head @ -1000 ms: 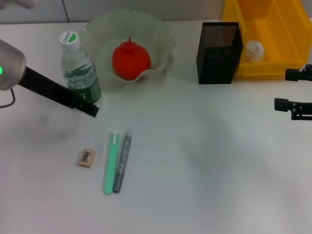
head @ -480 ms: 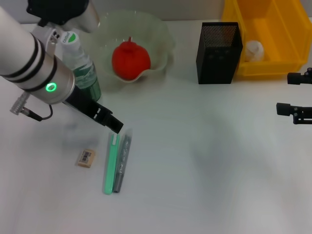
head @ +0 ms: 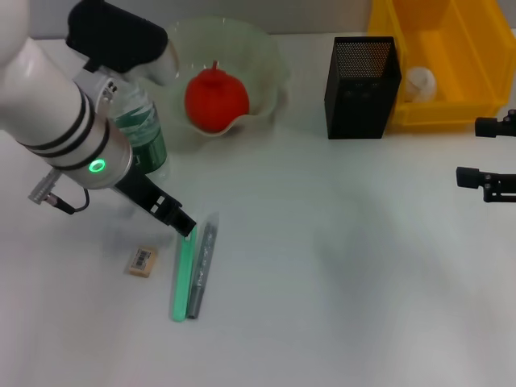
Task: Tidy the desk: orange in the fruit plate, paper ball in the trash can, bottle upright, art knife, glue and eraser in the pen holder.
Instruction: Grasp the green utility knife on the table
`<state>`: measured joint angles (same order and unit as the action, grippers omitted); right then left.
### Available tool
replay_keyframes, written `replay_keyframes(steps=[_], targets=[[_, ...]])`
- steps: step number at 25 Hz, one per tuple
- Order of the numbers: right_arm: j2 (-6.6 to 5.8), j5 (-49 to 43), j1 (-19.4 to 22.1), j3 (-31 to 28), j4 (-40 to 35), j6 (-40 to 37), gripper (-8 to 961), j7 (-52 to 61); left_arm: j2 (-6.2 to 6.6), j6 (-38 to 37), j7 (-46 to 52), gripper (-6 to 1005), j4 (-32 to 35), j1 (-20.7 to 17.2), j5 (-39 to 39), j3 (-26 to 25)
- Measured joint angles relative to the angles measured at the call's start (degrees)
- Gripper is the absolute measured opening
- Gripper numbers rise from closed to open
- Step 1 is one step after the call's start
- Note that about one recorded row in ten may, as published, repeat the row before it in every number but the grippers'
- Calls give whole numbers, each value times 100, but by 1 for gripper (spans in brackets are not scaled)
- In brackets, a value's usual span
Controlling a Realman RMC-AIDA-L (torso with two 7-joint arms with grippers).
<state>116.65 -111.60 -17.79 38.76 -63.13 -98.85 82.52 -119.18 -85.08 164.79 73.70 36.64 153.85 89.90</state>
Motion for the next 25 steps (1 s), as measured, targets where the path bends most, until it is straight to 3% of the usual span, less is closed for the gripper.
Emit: replay_keyframes(steps=[7,25], targets=[[17,0,-19,0,9,1,804,-4,0,185,4,828,-511,275,124,214],[16,39,-40,-9,13,88,803,-8,1,158,18,827,-702,550,125,397]])
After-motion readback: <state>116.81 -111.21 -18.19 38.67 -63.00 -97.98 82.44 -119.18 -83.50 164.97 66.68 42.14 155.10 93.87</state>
